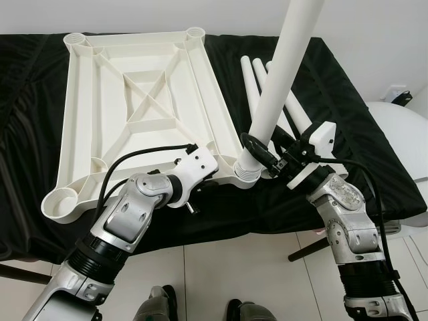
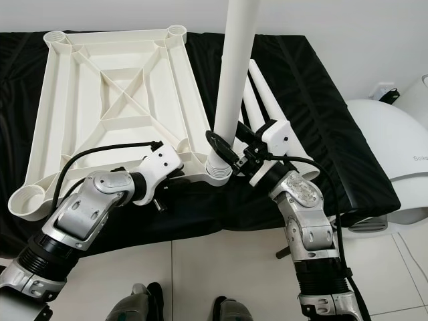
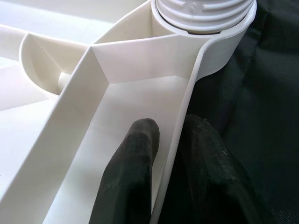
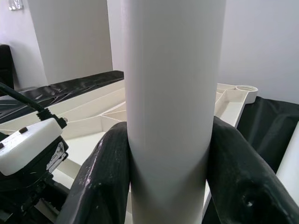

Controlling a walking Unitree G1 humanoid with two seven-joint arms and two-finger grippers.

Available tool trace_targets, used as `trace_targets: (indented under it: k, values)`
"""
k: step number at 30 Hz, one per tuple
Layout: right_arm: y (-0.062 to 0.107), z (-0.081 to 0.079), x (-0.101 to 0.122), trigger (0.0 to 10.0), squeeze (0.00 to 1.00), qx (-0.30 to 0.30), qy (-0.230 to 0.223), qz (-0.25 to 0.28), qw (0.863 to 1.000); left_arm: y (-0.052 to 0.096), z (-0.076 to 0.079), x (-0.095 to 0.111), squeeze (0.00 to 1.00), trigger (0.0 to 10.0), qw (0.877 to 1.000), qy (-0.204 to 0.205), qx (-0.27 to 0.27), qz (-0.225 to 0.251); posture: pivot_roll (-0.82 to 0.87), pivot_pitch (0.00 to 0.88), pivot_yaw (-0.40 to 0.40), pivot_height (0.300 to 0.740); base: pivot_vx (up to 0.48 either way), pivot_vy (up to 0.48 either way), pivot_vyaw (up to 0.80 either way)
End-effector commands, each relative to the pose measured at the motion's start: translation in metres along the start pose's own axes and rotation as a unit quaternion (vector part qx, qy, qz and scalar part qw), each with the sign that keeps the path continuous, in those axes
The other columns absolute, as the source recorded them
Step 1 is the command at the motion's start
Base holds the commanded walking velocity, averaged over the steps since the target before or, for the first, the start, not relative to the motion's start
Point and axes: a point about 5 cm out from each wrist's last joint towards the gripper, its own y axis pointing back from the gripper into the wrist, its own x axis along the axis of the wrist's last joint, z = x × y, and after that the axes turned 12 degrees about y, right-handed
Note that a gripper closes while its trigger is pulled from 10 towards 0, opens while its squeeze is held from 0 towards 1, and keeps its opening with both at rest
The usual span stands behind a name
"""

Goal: Building children table

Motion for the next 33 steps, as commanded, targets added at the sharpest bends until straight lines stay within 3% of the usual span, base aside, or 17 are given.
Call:
trace_targets:
  k: [1, 33]
  values:
    - [0.0129, -0.0146, -0.0380, 10.0, 0.00, 0.021, -0.053, -0.088, 0.995, 0.0000, 0.0041, 0.0042, 0.00, 10.0, 1.000, -0.007, 0.006, 0.011, -0.03, 0.189, -0.015, 0.740, 0.000, 0.000, 0.00]
    - [0.0181, -0.0088, -0.0392, 10.0, 0.00, 0.023, -0.059, -0.079, 0.995, 0.0021, 0.0041, 0.0032, 0.00, 10.0, 1.000, -0.007, 0.005, 0.007, -0.03, 0.208, -0.014, 0.740, 0.000, 0.000, 0.00]
